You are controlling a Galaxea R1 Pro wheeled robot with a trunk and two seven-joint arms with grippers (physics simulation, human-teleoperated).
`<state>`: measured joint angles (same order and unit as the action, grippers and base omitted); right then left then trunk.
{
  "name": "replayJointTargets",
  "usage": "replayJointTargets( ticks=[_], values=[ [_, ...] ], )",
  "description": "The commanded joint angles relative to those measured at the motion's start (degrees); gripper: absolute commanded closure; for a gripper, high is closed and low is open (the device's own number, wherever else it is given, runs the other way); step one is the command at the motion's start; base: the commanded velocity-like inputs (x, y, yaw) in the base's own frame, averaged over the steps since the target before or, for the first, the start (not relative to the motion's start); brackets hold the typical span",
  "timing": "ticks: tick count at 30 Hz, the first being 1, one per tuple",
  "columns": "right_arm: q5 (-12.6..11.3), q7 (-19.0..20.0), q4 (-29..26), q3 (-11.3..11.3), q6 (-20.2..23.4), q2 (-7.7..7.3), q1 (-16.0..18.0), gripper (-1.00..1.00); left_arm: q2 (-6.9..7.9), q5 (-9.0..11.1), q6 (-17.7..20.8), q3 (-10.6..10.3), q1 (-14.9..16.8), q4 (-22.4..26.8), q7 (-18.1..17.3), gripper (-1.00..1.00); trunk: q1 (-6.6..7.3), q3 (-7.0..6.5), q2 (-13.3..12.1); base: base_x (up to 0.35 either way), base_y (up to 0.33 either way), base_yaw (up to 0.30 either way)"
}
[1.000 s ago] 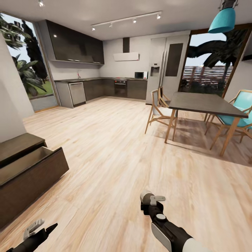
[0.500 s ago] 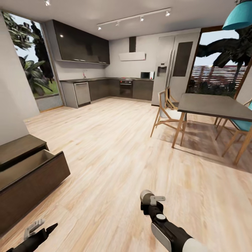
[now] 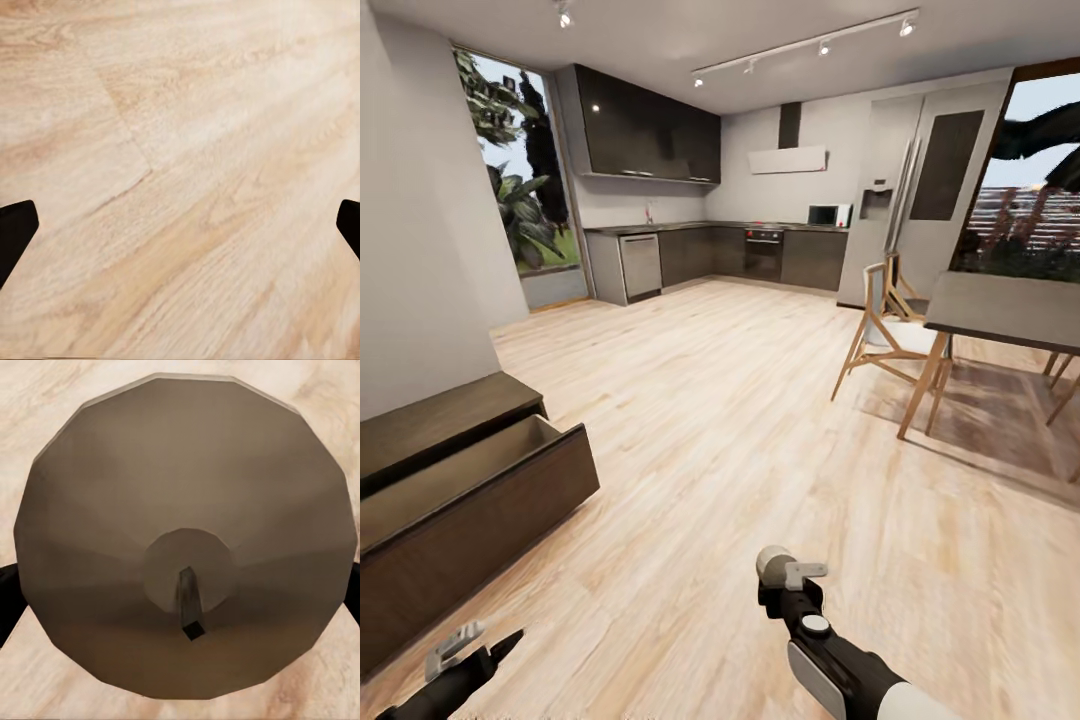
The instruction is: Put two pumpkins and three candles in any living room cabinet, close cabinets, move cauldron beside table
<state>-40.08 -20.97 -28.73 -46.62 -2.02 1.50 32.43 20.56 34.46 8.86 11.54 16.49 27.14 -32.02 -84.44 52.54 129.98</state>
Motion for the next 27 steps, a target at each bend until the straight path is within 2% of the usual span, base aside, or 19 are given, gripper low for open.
replayJointTargets(
  ticks=[1, 7, 11, 15, 23, 25, 27],
  values=[
    [-0.4, -0.4, 0.0, -0.5, -0.2, -0.03, 0.1, 1.0, -0.04, 0.6, 0.7, 0.1, 0.0, 0.2, -0.2, -1.0, 0.01, 0.05, 0.0, 0.001, 0.0, 0.275],
    [-0.4, -0.4, 0.0, -0.5, -0.2, -0.01, 0.1, 1.0, -0.81, 0.7, 2.8, 0.0, 0.2, 1.0, -0.2, -1.0, 0.01, 0.05, 0.0, 0.0, 0.0, 0.275],
    [-0.4, -0.4, 0.0, -0.5, -0.2, -0.01, 0.1, 1.0, -1.08, 0.7, 4.9, -0.1, 0.5, 1.1, -0.2, -1.0, 0.89, -0.67, -1.6, 0.0, 0.0, 0.275],
    [-0.4, -0.4, 0.0, -0.5, -0.3, -0.03, 0.1, 1.0, -1.1, 0.6, 5.5, -0.1, 0.5, 1.1, 0.1, -1.0, 1.77, -1.39, -3.2, 0.0, 0.0, 0.262],
    [-0.4, -0.2, -0.1, -0.7, -1.6, 0.04, 0.1, 1.0, -1.13, 0.6, 5.6, 0.0, 0.6, 1.1, 0.3, -1.0, 3.53, -2.64, -6.4, 0.0, 0.0, 0.085],
    [-0.4, -0.3, -0.1, -1.2, -1.6, 0.08, 0.1, 1.0, -1.14, 0.6, 5.6, 0.0, 0.6, 1.1, 0.3, -1.0, 3.97, -2.86, -7.2, 0.0, 0.0, 0.145],
    [-0.5, -0.4, -0.1, -2.6, -1.6, 0.3, 0.1, 1.0, -1.14, 0.5, 5.6, 0.0, 0.6, 1.1, 0.3, -1.0, 4.4, -3.07, -8.0, 0.0, 0.0, 0.157]
  ],
)
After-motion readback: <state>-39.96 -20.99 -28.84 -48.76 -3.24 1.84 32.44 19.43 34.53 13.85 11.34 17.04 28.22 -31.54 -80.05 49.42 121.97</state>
